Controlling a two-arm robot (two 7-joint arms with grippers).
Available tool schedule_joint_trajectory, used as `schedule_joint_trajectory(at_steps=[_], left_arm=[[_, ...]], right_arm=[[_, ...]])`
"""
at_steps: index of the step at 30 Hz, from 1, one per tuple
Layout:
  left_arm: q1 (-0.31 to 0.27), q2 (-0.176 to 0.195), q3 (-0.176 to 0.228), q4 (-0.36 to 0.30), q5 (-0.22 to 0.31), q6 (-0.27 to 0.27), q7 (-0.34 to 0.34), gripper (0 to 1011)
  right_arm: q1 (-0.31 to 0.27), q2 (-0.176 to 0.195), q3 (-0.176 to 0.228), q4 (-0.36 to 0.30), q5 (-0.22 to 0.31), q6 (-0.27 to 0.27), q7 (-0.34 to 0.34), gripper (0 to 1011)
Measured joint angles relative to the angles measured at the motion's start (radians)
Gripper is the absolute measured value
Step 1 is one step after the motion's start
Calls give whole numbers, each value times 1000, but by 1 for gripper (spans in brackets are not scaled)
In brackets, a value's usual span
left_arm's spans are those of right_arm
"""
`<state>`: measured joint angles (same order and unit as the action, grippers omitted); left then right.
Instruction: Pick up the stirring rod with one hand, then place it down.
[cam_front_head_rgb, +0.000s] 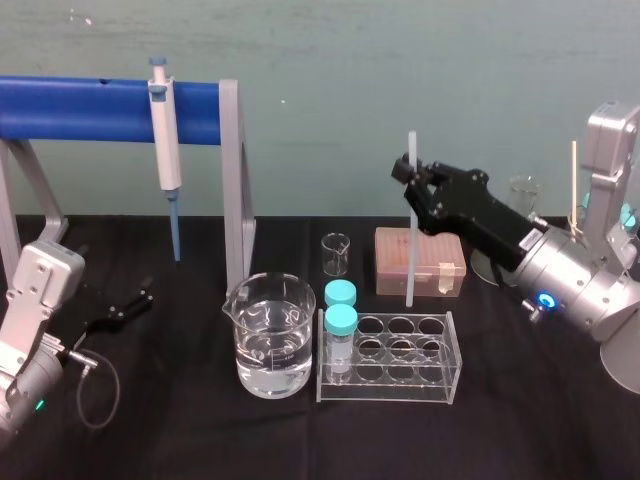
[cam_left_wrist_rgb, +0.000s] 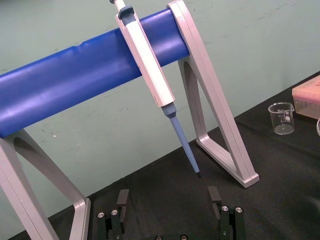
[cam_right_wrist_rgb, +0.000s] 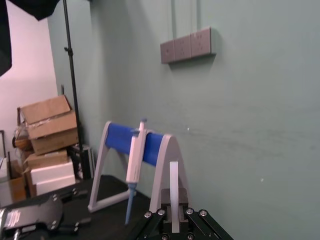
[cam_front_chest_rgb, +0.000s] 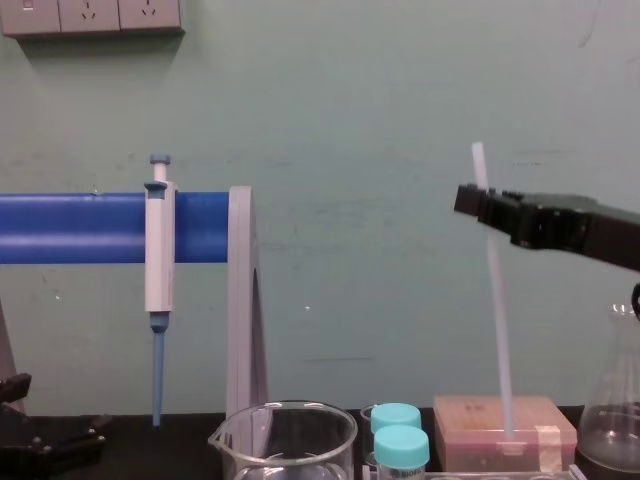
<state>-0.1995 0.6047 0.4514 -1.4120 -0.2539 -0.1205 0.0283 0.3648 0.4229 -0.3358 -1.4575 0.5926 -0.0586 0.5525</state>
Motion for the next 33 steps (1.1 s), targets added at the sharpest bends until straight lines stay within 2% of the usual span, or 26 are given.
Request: schedule_joint_trajectory(at_steps=[5, 8, 15, 25, 33], left_arm=[[0, 0, 0, 0, 0, 0, 0, 1000], [0, 0, 0, 0, 0, 0, 0, 1000], [0, 0, 0, 0, 0, 0, 0, 1000], [0, 0, 0, 0, 0, 0, 0, 1000], [0, 0, 0, 0, 0, 0, 0, 1000]], right_arm=[[-15, 10, -14, -2, 0, 5, -6, 70], [-21, 8, -20, 6, -9, -21, -8, 70], [-29, -13, -21, 39, -30, -79, -14, 70], [-30, -32, -23, 70, -45, -90, -16, 70], [-30, -55, -20, 108, -64, -143, -14, 70]])
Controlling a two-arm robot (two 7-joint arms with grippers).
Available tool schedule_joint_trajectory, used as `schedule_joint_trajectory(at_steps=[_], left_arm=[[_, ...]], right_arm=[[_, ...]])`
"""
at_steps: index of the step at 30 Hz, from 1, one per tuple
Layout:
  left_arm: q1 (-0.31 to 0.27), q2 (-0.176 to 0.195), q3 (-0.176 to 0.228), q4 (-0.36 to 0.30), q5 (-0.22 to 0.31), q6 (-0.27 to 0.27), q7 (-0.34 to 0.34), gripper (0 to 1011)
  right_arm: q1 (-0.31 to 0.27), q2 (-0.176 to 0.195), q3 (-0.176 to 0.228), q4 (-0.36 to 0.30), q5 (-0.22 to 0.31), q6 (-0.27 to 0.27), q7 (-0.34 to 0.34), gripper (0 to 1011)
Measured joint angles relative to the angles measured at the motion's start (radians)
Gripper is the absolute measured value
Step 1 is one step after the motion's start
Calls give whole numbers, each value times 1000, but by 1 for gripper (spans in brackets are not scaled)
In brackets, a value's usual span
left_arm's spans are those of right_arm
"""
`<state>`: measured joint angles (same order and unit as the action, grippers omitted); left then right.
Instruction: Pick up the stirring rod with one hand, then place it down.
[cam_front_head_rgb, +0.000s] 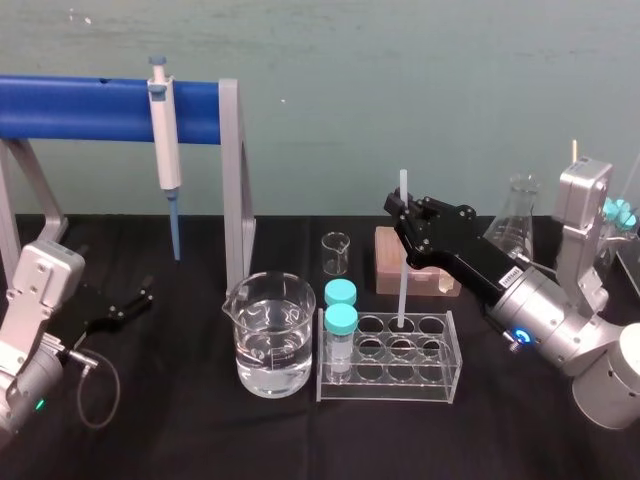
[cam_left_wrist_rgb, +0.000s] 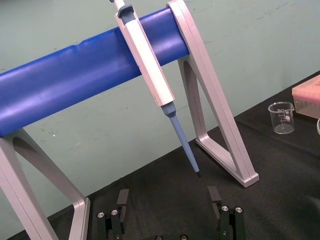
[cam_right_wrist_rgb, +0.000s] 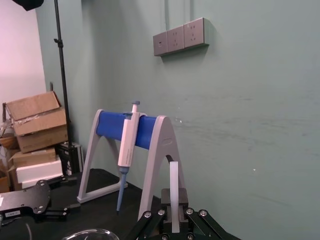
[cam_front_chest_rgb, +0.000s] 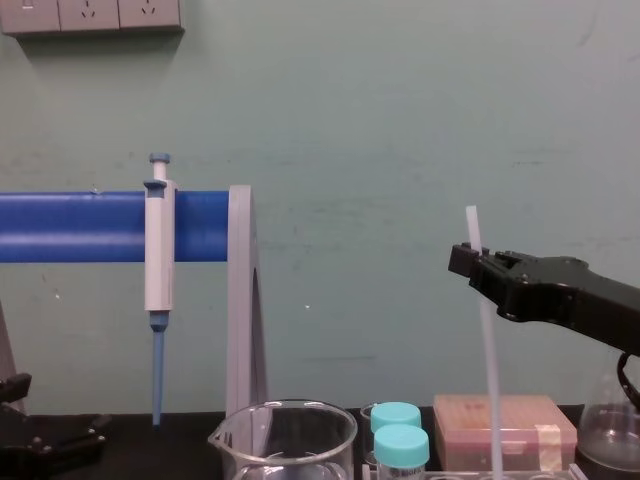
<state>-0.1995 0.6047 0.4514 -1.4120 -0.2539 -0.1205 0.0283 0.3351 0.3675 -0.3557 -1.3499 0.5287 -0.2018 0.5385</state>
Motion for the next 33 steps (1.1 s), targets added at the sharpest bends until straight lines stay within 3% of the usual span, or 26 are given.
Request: schedule_joint_trajectory(at_steps=[8, 33], left_arm=[[0, 0, 0, 0, 0, 0, 0, 1000], [0, 0, 0, 0, 0, 0, 0, 1000]], right_arm=[[3, -24, 4, 43, -16, -28, 10, 70], [5, -65, -1, 125, -70, -15, -12, 70]])
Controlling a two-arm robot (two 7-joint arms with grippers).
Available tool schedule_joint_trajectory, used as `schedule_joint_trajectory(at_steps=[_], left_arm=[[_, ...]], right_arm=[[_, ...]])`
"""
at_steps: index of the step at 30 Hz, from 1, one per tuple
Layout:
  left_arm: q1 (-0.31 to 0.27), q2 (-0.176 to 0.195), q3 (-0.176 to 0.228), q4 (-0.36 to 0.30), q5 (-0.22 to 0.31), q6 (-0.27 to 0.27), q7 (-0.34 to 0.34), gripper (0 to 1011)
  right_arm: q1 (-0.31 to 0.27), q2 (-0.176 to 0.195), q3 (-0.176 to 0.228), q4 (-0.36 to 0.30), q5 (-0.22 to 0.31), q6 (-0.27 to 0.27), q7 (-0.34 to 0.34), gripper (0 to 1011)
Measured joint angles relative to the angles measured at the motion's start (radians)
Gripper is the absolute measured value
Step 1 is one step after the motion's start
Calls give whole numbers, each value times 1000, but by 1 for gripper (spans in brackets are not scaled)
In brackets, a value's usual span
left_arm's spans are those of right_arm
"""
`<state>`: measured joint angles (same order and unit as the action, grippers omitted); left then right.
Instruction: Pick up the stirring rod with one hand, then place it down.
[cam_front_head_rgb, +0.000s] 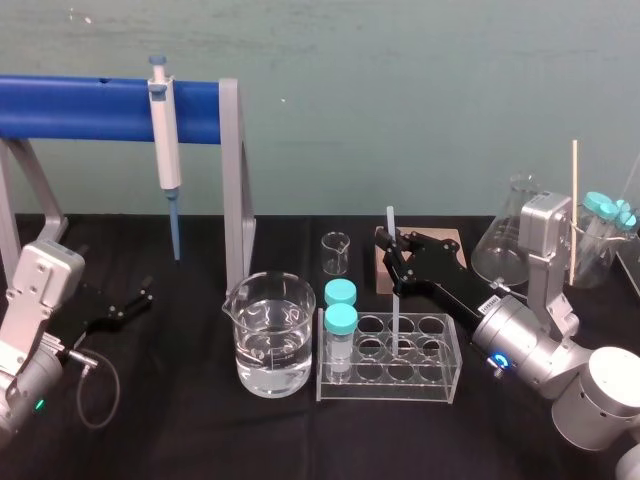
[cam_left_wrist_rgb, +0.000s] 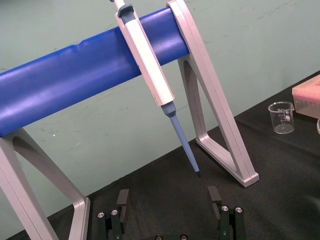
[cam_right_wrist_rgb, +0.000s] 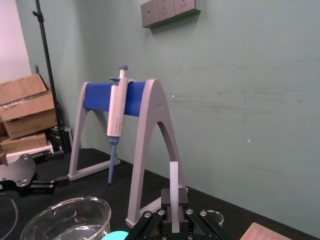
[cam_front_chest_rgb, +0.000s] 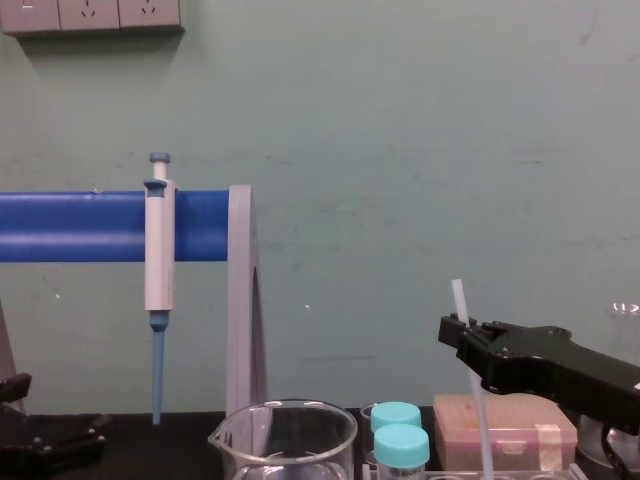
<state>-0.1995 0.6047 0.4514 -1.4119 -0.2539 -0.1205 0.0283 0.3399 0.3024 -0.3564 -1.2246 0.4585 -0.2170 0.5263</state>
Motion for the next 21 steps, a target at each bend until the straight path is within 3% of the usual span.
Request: schedule_joint_trajectory(at_steps=[21], left_arm=[[0, 0, 0, 0, 0, 0, 0, 1000]], right_arm=[[7, -9, 7, 11, -2, 6, -4, 70]])
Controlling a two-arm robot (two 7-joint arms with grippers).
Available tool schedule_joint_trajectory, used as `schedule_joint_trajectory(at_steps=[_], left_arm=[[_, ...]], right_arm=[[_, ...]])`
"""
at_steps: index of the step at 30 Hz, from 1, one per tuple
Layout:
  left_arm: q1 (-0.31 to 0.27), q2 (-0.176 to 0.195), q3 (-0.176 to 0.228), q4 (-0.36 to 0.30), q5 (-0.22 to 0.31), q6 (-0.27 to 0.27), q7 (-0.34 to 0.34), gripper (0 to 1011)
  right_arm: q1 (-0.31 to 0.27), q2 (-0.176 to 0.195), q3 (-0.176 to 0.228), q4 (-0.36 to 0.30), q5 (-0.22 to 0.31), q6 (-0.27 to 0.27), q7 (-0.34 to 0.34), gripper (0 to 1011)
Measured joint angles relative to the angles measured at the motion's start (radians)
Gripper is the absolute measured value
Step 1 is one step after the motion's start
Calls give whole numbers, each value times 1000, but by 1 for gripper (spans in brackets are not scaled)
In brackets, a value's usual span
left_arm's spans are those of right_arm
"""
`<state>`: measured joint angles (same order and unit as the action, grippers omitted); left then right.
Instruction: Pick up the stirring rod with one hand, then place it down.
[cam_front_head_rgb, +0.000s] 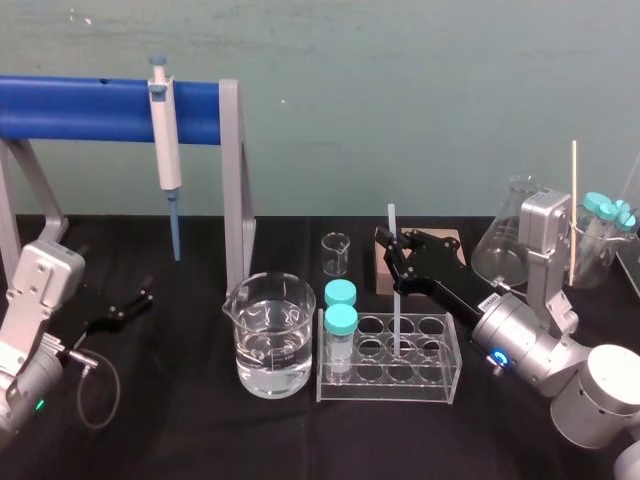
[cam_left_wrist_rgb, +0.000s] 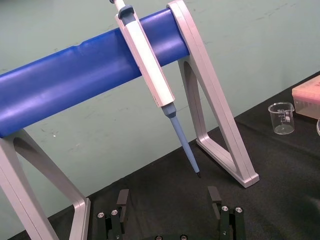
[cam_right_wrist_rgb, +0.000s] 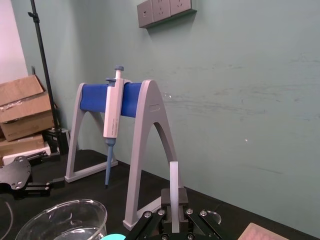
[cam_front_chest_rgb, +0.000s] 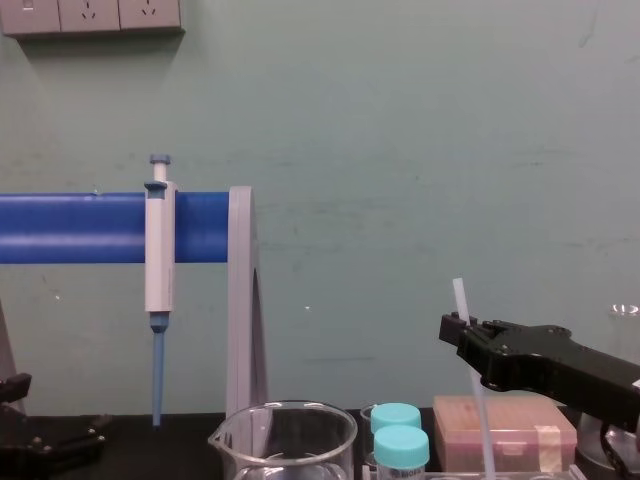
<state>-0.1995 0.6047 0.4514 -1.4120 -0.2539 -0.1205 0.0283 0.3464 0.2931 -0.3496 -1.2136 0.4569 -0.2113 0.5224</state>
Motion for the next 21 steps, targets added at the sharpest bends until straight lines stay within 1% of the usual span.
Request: schedule_joint_trajectory(at_steps=[8, 10, 11, 13, 15, 17, 18, 19, 21], left_arm=[[0, 0, 0, 0, 0, 0, 0, 1000], [0, 0, 0, 0, 0, 0, 0, 1000], [0, 0, 0, 0, 0, 0, 0, 1000], [0, 0, 0, 0, 0, 0, 0, 1000], [0, 0, 0, 0, 0, 0, 0, 1000], [0, 0, 0, 0, 0, 0, 0, 1000], [0, 0, 0, 0, 0, 0, 0, 1000], [0, 0, 0, 0, 0, 0, 0, 1000], [0, 0, 0, 0, 0, 0, 0, 1000]], right_arm=[[-1, 1, 0, -1, 1, 0, 0, 70], [-1, 1, 0, -1, 1, 0, 0, 85], [-1, 1, 0, -1, 1, 0, 0, 133], [-1, 1, 0, -1, 2, 0, 0, 160], [-1, 1, 0, -2, 2, 0, 0, 242], [-1, 1, 0, -2, 2, -1, 0, 283], [-1, 1, 0, -2, 2, -1, 0, 345], [-1, 1, 0, -2, 2, -1, 0, 357], [-1, 1, 0, -2, 2, -1, 0, 425]])
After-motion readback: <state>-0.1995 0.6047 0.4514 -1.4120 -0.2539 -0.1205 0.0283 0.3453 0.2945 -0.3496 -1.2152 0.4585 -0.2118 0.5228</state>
